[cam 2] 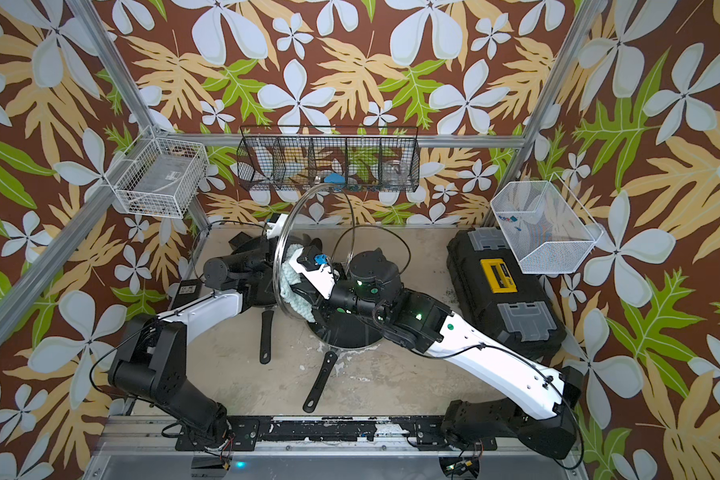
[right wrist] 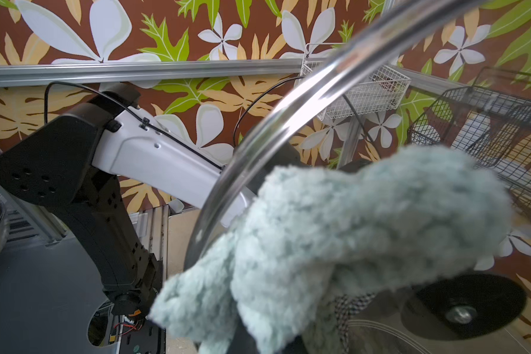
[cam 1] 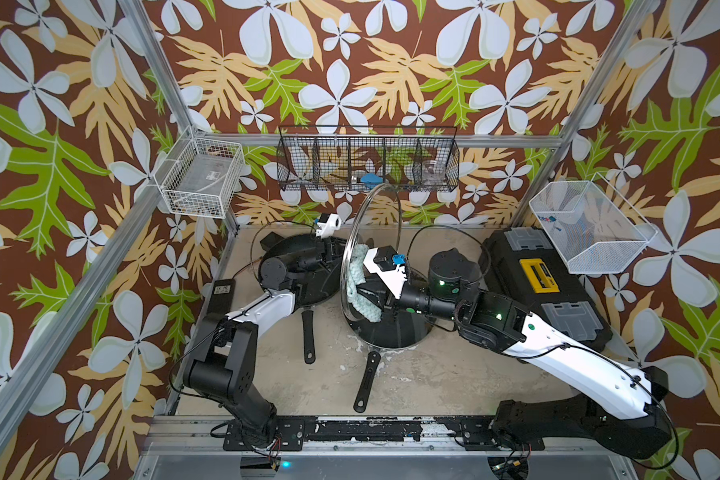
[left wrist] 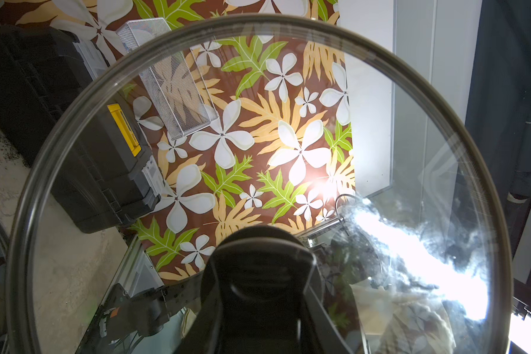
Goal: Wipe the pot lid with a cloth
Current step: Wipe the pot lid.
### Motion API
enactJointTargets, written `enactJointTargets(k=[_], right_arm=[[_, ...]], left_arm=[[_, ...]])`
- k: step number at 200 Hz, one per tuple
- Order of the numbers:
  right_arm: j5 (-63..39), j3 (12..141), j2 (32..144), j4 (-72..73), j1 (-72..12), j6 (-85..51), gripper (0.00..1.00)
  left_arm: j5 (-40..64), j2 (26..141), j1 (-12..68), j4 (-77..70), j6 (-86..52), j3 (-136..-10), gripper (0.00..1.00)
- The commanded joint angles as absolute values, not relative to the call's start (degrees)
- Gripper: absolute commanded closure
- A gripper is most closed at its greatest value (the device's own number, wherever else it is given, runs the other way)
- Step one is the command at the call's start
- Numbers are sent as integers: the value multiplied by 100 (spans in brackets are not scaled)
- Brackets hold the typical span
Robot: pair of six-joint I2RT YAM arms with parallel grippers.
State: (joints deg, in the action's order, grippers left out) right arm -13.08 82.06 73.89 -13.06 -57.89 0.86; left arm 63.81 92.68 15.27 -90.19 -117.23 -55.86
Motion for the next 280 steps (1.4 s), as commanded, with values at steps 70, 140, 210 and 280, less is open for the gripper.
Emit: enactJointTargets(k=[70, 140, 210, 280], right_arm=[[-510, 10231, 8541, -1340, -4664, 113, 100], [-464, 9382, 8619, -1267, -3331, -548, 100], [-1355, 7332, 7945, -1018, -3298, -982, 100], [-1341, 6891, 7180, -1360, -4923, -775, 100]], left_arm=[[6048, 9221, 1544, -10714, -11778, -5624, 100], [6074, 9150, 1539, -10714, -11781, -5634, 100], [6038, 9070, 1544, -10713, -11811, -5669, 100], [6021, 9145, 1521, -10714, -11821, -5670, 100]])
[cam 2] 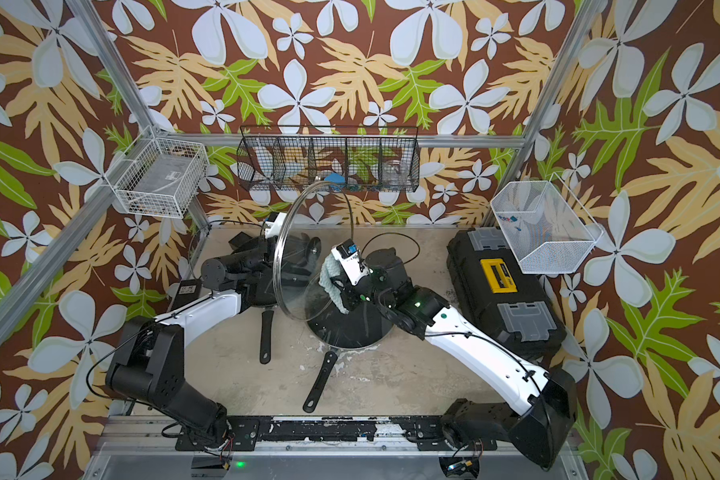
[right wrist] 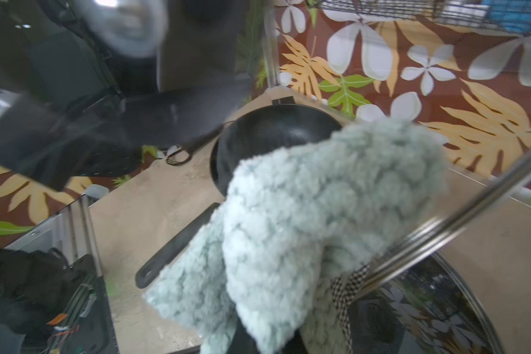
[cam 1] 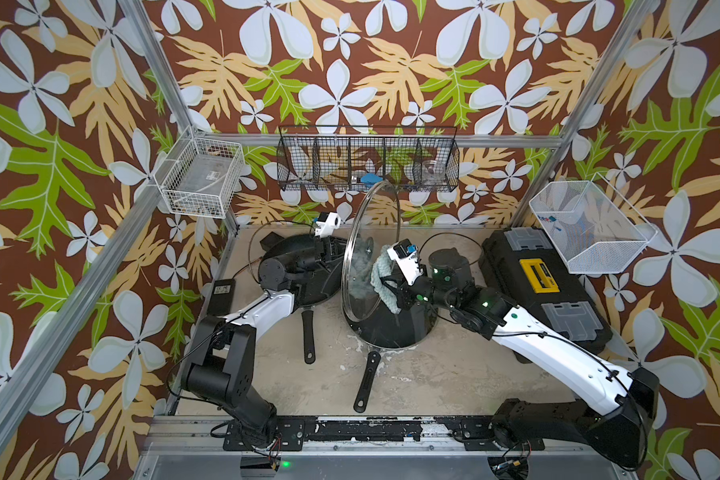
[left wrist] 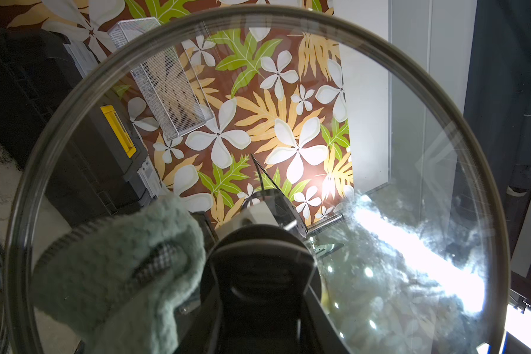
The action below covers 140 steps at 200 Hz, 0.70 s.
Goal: Wipe the pot lid with a cloth
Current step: Wipe the pot lid.
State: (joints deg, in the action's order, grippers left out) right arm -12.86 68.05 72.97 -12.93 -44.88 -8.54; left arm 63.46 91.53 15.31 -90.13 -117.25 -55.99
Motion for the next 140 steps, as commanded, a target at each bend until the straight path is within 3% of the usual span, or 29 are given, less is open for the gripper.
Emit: enactJointTargets(k=[1, 50, 70, 140], right_arm=[[-1343, 6895, 7176, -1361, -4949, -770, 100], [-1421, 7233, 7097, -1363, -5704, -600, 100], [-744, 6833, 6990, -1343, -5674, -501, 100], [-896, 6145, 7183, -899, -3978, -779, 100]], left_arm=[[6021, 9147, 1525, -10714, -11817, -5670, 100], [6027, 9167, 1522, -10714, -11821, -5669, 100], [6029, 9141, 1522, -10711, -11820, -5669, 100], [6038, 9119, 1524, -10713, -11795, -5628, 100]])
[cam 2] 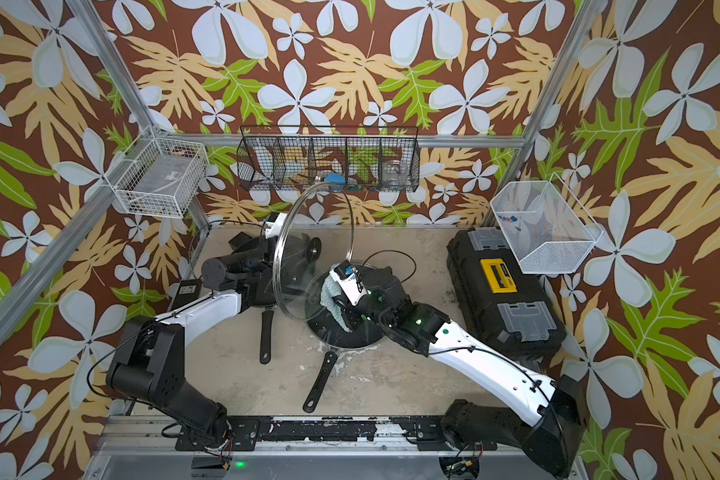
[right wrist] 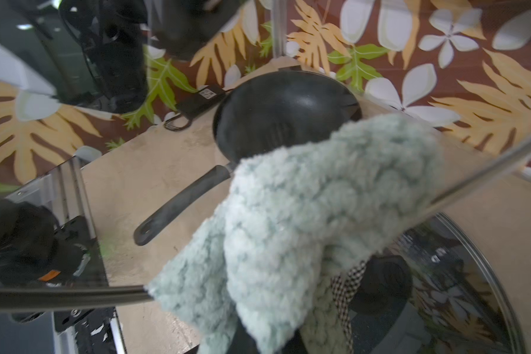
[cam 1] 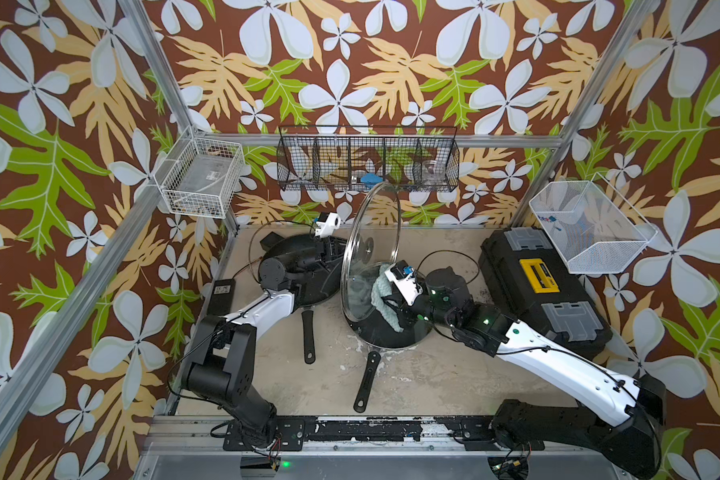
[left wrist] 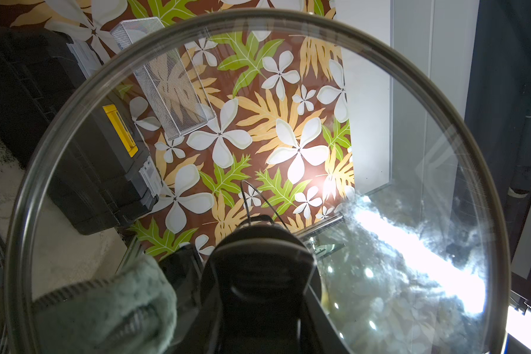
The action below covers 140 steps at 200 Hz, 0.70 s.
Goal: Wipe the pot lid with a cloth
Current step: Wipe the pot lid.
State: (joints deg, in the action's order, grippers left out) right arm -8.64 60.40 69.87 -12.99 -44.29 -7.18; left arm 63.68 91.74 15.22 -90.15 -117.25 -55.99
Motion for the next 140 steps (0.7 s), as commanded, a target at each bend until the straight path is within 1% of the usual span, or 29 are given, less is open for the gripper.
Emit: enactJointTargets(k=[1, 18, 46, 67, 87, 107, 140], right_arm=[[-896, 6157, 7208, -902, -3958, -772, 100], [-984, 6561, 7532, -956, -3635, -651, 100], [-962, 7611, 8083, -1134, -3326, -428, 100], [-914, 8544, 8406, -1427, -3305, -258, 100], [-1309, 9270, 8497, -1608, -3313, -239, 100], [-1637, 9602, 8350, -1612, -3463, -251, 100], [-1472, 9951, 8101, -1959, -4165, 142, 100]], left_arm=[[6038, 9121, 1522, -10713, -11795, -5626, 100], [6036, 9114, 1526, -10709, -11771, -5576, 100], [6037, 9089, 1544, -10713, -11751, -5541, 100], [6038, 9067, 1540, -10714, -11742, -5537, 100], [6047, 9078, 1546, -10710, -11735, -5545, 100], [6050, 9105, 1540, -10712, -11742, -5535, 100], [6056, 9125, 1546, -10714, -11732, -5533, 100]])
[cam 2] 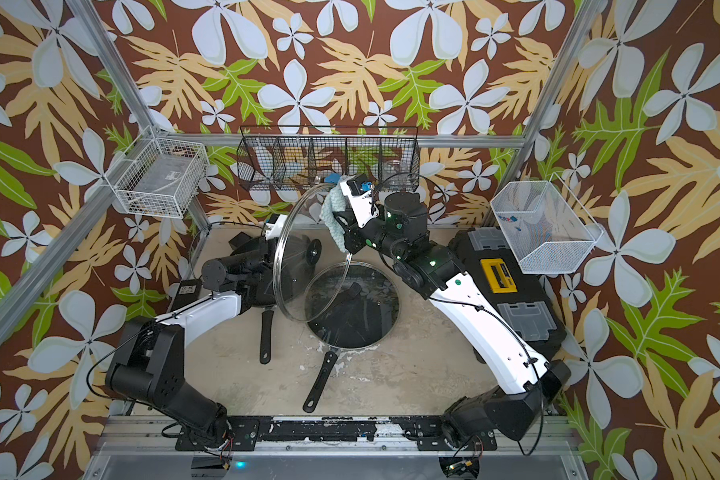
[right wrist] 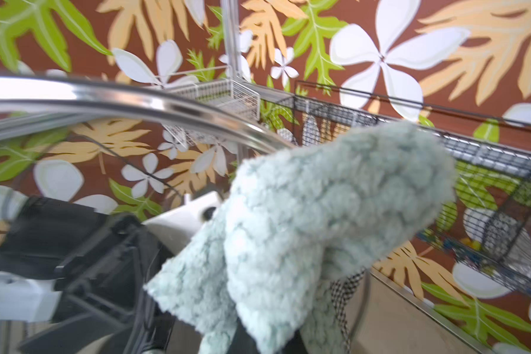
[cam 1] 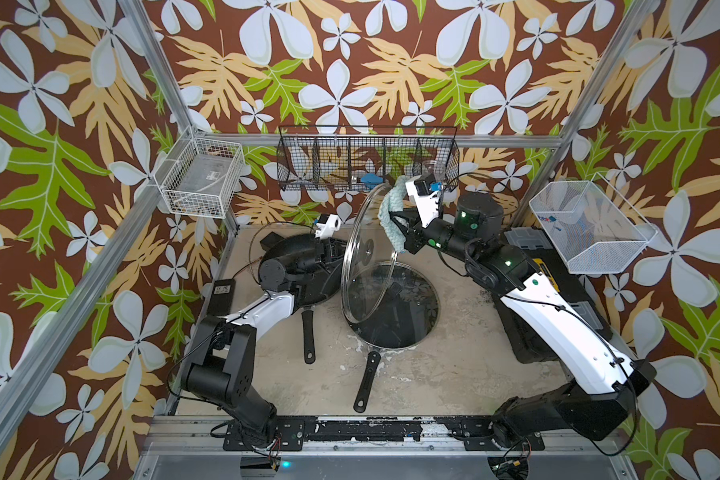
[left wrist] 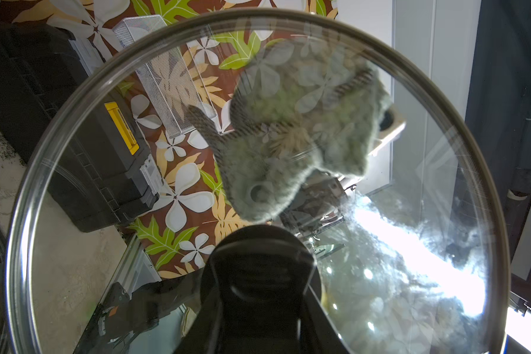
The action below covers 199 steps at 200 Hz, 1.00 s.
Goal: Wipe the pot lid with a cloth
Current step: Wipe the pot lid.
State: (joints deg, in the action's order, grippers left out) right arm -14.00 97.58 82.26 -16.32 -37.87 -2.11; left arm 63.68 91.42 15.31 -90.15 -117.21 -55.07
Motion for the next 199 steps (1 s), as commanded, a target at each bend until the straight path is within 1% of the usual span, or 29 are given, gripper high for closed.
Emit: enactJointTargets(k=[1, 22, 41, 60, 79, 95, 125, 153, 163, 177, 185, 199], right_arm=[[-1461, 9951, 8098, -1973, -4221, 159, 100], [-1324, 9955, 7944, -2193, -4779, 442, 100], [-1396, 9669, 7763, -2232, -5169, 516, 100], [-1457, 9284, 7614, -2107, -5305, 521, 100], [-845, 9297, 7661, -2023, -5309, 518, 100], [-452, 9461, 7771, -1874, -5158, 460, 100], [-734, 9844, 8058, -1584, -4242, -83, 100], [-998, 10264, 8489, -1792, -3623, -454, 100], [-1087, 10305, 8560, -1860, -3612, -441, 100], [-1617, 10142, 8495, -1761, -3634, -458, 100], [-1827, 9979, 8391, -1658, -3741, -404, 100], [-1838, 9783, 8196, -1675, -4089, -125, 100]], left_arm=[[6056, 9124, 1546, -10714, -11733, -5531, 100], [6056, 9132, 1541, -10714, -11729, -5537, 100], [6064, 9132, 1538, -10714, -11733, -5545, 100], [6060, 9142, 1540, -10714, -11733, -5554, 100], [6048, 9158, 1541, -10713, -11742, -5548, 100], [6058, 9141, 1539, -10714, -11738, -5542, 100], [6069, 9133, 1543, -10714, -11729, -5548, 100], [6056, 9119, 1538, -10714, -11738, -5541, 100], [6064, 9115, 1540, -10714, -11733, -5545, 100], [6065, 9108, 1542, -10714, -11733, -5548, 100], [6065, 9119, 1542, -10714, -11733, -5553, 100], [6064, 9145, 1543, -10714, -11742, -5558, 100]])
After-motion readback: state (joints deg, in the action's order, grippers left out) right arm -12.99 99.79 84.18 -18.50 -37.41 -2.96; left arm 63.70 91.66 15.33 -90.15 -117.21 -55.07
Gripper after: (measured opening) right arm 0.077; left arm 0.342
